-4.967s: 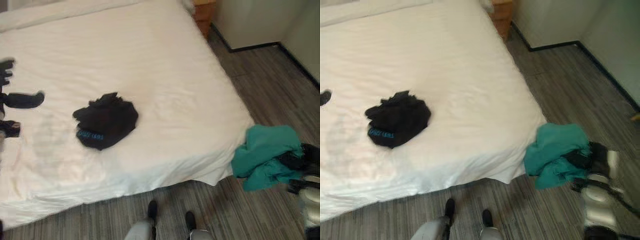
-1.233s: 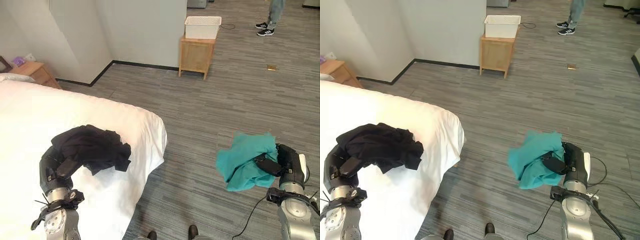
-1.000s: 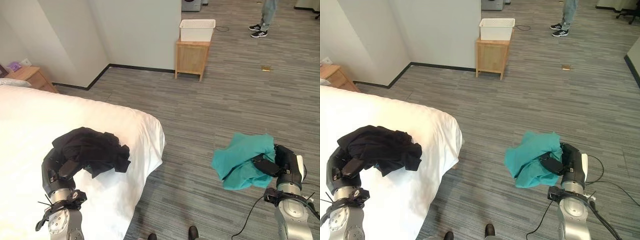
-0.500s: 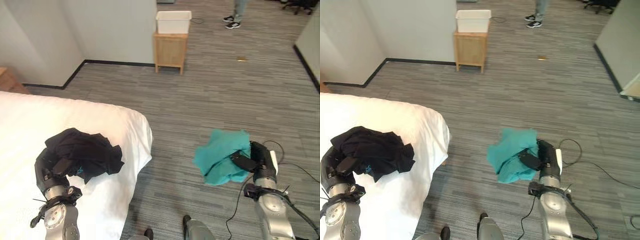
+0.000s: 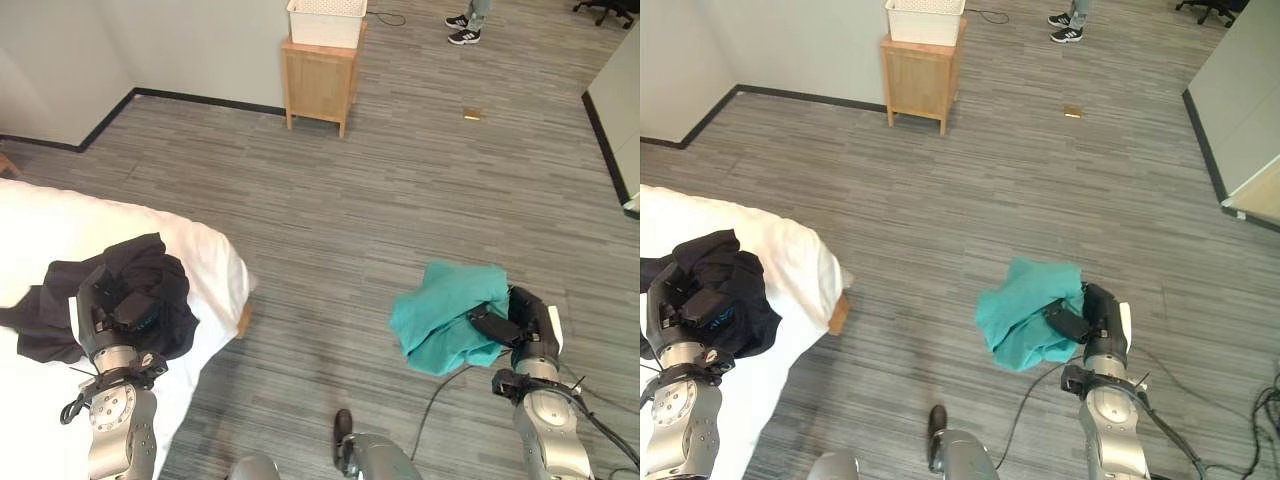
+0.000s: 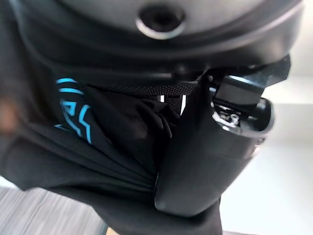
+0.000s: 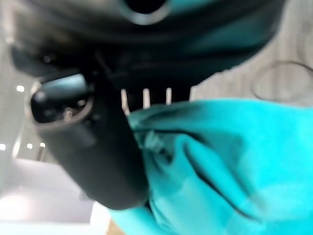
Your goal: Pick up bed clothes into laundry basket.
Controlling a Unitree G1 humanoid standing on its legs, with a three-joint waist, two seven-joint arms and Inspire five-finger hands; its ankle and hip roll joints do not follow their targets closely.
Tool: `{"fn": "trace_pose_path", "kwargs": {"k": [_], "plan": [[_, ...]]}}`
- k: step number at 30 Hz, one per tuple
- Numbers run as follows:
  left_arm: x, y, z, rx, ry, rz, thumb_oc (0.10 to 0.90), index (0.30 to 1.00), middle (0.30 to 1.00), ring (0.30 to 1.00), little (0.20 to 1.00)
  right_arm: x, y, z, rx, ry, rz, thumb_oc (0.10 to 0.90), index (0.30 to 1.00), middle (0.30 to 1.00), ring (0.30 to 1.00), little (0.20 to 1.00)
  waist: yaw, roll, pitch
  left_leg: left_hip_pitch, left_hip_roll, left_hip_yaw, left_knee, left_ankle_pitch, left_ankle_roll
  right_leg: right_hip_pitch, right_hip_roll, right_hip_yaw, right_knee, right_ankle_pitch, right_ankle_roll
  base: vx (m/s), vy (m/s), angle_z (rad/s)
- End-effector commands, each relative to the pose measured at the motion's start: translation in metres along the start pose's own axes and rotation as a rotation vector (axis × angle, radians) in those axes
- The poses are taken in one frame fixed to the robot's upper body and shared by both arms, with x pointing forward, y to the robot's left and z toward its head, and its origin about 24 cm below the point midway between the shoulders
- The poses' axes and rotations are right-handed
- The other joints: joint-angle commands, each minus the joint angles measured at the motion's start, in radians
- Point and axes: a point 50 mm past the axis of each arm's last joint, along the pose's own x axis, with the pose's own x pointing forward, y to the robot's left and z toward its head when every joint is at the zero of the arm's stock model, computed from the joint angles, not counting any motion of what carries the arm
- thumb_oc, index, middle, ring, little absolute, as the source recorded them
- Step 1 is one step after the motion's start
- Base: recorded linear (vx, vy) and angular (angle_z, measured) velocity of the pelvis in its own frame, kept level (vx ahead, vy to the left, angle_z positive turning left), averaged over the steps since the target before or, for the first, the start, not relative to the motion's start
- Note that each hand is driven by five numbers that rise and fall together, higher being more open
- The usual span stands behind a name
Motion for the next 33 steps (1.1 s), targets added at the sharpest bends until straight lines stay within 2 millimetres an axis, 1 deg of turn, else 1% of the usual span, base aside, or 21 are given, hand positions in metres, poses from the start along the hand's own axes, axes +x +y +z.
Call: {"fn": "trace_pose_path", "kwargs": {"k": [1, 3, 5, 8, 9, 11, 12, 13, 14, 15, 17, 18, 20, 22, 25, 27, 28, 29, 30, 32, 33], "plan": [[0.018, -0.016, 0.065, -0.030, -0.312, -0.115, 0.400, 0.300, 0.300, 0.300, 0.300, 0.020, 0.005, 0.079, 0.056, -0.376, 0.041, 0.400, 0.300, 0.300, 0.300, 0.300, 0.046, 0.022, -0.066, -0.062, -0.089, 0.111, -0.202, 0.095, 0.027, 0.144, -0.071, 0.056, -0.161, -0.021, 0.102, 0.65, -0.065, -0.18], [0.019, -0.018, 0.064, 0.014, -0.310, -0.147, 0.400, 0.300, 0.300, 0.300, 0.300, 0.023, 0.013, 0.085, 0.051, -0.397, 0.086, 0.400, 0.300, 0.300, 0.300, 0.300, 0.083, 0.040, -0.099, -0.077, -0.145, 0.165, -0.423, 0.111, 0.043, 0.211, -0.040, 0.060, -0.199, -0.046, 0.107, 0.74, -0.017, -0.37], [0.020, -0.019, 0.062, 0.026, -0.299, -0.153, 0.400, 0.300, 0.300, 0.300, 0.300, 0.024, 0.029, 0.086, 0.072, -0.397, 0.157, 0.400, 0.300, 0.300, 0.300, 0.300, 0.124, 0.059, -0.129, -0.078, -0.203, 0.174, -0.617, 0.192, 0.052, 0.298, -0.004, 0.088, -0.225, -0.089, 0.105, 0.78, 0.004, -0.35], [0.022, -0.016, 0.062, 0.058, -0.294, -0.130, 0.400, 0.300, 0.300, 0.300, 0.300, 0.022, 0.054, 0.086, 0.083, -0.388, 0.259, 0.400, 0.300, 0.300, 0.300, 0.300, 0.163, 0.049, -0.165, -0.102, -0.229, 0.205, -0.643, 0.249, 0.053, 0.402, -0.029, 0.117, -0.192, -0.148, 0.120, 0.78, 0.061, -0.38], [0.021, -0.012, 0.063, 0.080, -0.295, -0.126, 0.400, 0.300, 0.300, 0.300, 0.300, 0.019, 0.060, 0.087, 0.094, -0.391, 0.292, 0.400, 0.300, 0.300, 0.300, 0.300, 0.169, 0.036, -0.174, -0.089, -0.232, 0.196, -0.620, 0.230, 0.071, 0.409, -0.050, 0.125, -0.157, -0.152, 0.134, 0.78, 0.148, -0.36], [0.017, -0.009, 0.058, 0.124, -0.270, -0.139, 0.400, 0.300, 0.300, 0.300, 0.300, 0.013, 0.070, 0.077, 0.077, -0.360, 0.339, 0.400, 0.300, 0.300, 0.300, 0.300, 0.171, -0.007, -0.182, -0.070, -0.265, 0.165, -0.572, 0.189, 0.118, 0.343, -0.116, 0.131, 0.137, 0.066, 0.208, 0.79, 0.295, -0.32], [0.016, -0.009, 0.055, 0.126, -0.244, -0.132, 0.400, 0.300, 0.300, 0.300, 0.300, 0.007, 0.073, 0.065, 0.087, -0.307, 0.354, 0.400, 0.300, 0.300, 0.300, 0.300, 0.140, 0.032, -0.167, 0.044, -0.240, 0.144, -0.578, 0.139, 0.145, 0.210, -0.125, 0.108, 0.463, 0.259, 0.226, 0.63, 0.320, -0.47], [0.016, -0.009, 0.054, 0.126, -0.243, -0.131, 0.400, 0.300, 0.300, 0.300, 0.300, 0.007, 0.072, 0.065, 0.086, -0.306, 0.355, 0.400, 0.300, 0.300, 0.300, 0.300, 0.140, 0.031, -0.168, 0.046, -0.242, 0.143, -0.581, 0.135, 0.145, 0.209, -0.127, 0.110, 0.467, 0.255, 0.227, 0.64, 0.356, -0.12], [0.015, -0.010, 0.054, 0.120, -0.242, -0.143, 0.400, 0.300, 0.300, 0.300, 0.300, 0.005, 0.071, 0.059, 0.082, -0.281, 0.364, 0.400, 0.300, 0.300, 0.300, 0.300, 0.112, 0.066, -0.150, 0.106, -0.207, 0.117, -0.595, 0.119, 0.154, 0.115, -0.083, 0.100, 0.609, 0.241, 0.229, 0.77, 0.216, 0.22], [0.015, -0.013, 0.051, 0.099, -0.229, -0.147, 0.400, 0.300, 0.300, 0.300, 0.300, 0.002, 0.065, 0.045, 0.048, -0.227, 0.341, 0.400, 0.300, 0.300, 0.300, 0.300, 0.060, 0.093, -0.126, 0.213, -0.188, 0.052, -0.621, 0.089, 0.162, -0.043, -0.025, 0.091, 0.745, 0.132, 0.216, 0.75, 0.214, 0.41], [0.015, -0.015, 0.049, 0.096, -0.223, -0.155, 0.400, 0.300, 0.300, 0.300, 0.300, 0.001, 0.061, 0.039, 0.052, -0.200, 0.332, 0.400, 0.300, 0.300, 0.300, 0.300, 0.034, 0.096, -0.124, 0.262, -0.176, 0.019, -0.651, 0.080, 0.159, -0.103, -0.030, 0.069, 0.730, 0.100, 0.203, 0.78, 0.035, 0.76], [0.016, -0.019, 0.050, 0.098, -0.226, -0.175, 0.400, 0.300, 0.300, 0.300, 0.300, -0.003, 0.049, 0.031, 0.043, -0.174, 0.297, 0.400, 0.300, 0.300, 0.300, 0.300, -0.005, 0.096, -0.119, 0.335, -0.162, -0.034, -0.666, 0.062, 0.145, -0.203, -0.042, 0.071, 0.623, 0.054, 0.183, 0.75, -0.043, 1.30], [0.018, -0.023, 0.050, 0.106, -0.229, -0.193, 0.400, 0.300, 0.300, 0.300, 0.300, -0.003, 0.041, 0.029, 0.032, -0.163, 0.271, 0.400, 0.300, 0.300, 0.300, 0.300, -0.034, 0.099, -0.122, 0.379, -0.142, -0.077, -0.678, 0.050, 0.124, -0.226, -0.065, 0.053, 0.511, 0.057, 0.183, 0.68, -0.124, 1.11], [0.020, -0.028, 0.052, 0.097, -0.234, -0.210, 0.400, 0.300, 0.300, 0.300, 0.300, -0.002, 0.033, 0.029, 0.034, -0.162, 0.240, 0.400, 0.300, 0.300, 0.300, 0.300, -0.067, 0.080, -0.127, 0.454, -0.117, -0.116, -0.679, 0.002, 0.081, -0.262, -0.115, 0.054, 0.251, 0.068, 0.201, 0.88, -0.196, 1.31], [0.024, -0.031, 0.052, 0.104, -0.232, -0.216, 0.400, 0.300, 0.300, 0.300, 0.300, -0.003, 0.023, 0.023, 0.035, -0.138, 0.192, 0.400, 0.300, 0.300, 0.300, 0.300, -0.110, 0.076, -0.141, 0.531, -0.043, -0.179, -0.651, -0.075, 0.039, -0.221, -0.128, 0.058, -0.227, 0.131, 0.254, 0.94, -0.261, 0.88], [0.021, -0.028, 0.048, 0.126, -0.219, -0.217, 0.400, 0.300, 0.300, 0.300, 0.300, -0.005, 0.020, 0.021, 0.027, -0.125, 0.189, 0.400, 0.300, 0.300, 0.300, 0.300, -0.119, 0.072, -0.154, 0.581, 0.013, -0.186, -0.631, -0.078, 0.013, -0.216, -0.144, 0.022, -0.246, 0.165, 0.285, 0.87, -0.310, 0.97], [0.019, -0.023, 0.044, 0.151, -0.198, -0.217, 0.400, 0.300, 0.300, 0.300, 0.300, -0.005, 0.018, 0.021, 0.014, -0.123, 0.202, 0.400, 0.300, 0.300, 0.300, 0.300, -0.120, 0.066, -0.173, 0.587, 0.045, -0.177, -0.592, -0.024, -0.021, -0.195, -0.147, -0.002, -0.225, 0.184, 0.289, 1.19, -0.492, 0.78], [0.016, -0.022, 0.036, 0.135, -0.164, -0.214, 0.400, 0.300, 0.300, 0.300, 0.300, -0.004, 0.022, 0.022, 0.021, -0.132, 0.210, 0.400, 0.300, 0.300, 0.300, 0.300, -0.128, 0.067, -0.192, 0.546, 0.126, -0.137, -0.445, 0.169, -0.073, -0.164, -0.134, 0.029, -0.176, 0.202, 0.255, 1.14, -0.517, 0.54], [0.016, -0.022, 0.033, 0.129, -0.144, -0.220, 0.400, 0.300, 0.300, 0.300, 0.300, -0.003, 0.021, 0.022, 0.027, -0.130, 0.203, 0.400, 0.300, 0.300, 0.300, 0.300, -0.127, 0.056, -0.194, 0.470, 0.142, -0.110, -0.291, 0.277, -0.053, -0.125, -0.121, 0.043, -0.162, 0.179, 0.231, 1.17, -0.604, 0.45], [0.015, -0.024, 0.030, 0.102, -0.121, -0.221, 0.400, 0.300, 0.300, 0.300, 0.300, 0.002, 0.029, 0.032, 0.053, -0.164, 0.233, 0.400, 0.300, 0.300, 0.300, 0.300, -0.087, 0.029, -0.165, 0.327, 0.101, -0.101, 0.038, 0.342, 0.015, -0.044, -0.083, 0.059, -0.126, 0.118, 0.149, 0.80, -0.558, 0.35], [0.015, -0.026, 0.033, 0.088, -0.132, -0.231, 0.400, 0.300, 0.300, 0.300, 0.300, 0.007, 0.032, 0.036, 0.065, -0.176, 0.223, 0.400, 0.300, 0.300, 0.300, 0.300, -0.059, 0.010, -0.136, 0.218, 0.043, -0.104, 0.163, 0.291, 0.046, -0.001, -0.077, 0.082, -0.127, 0.099, 0.128, 0.59, -0.470, -0.06]]}}
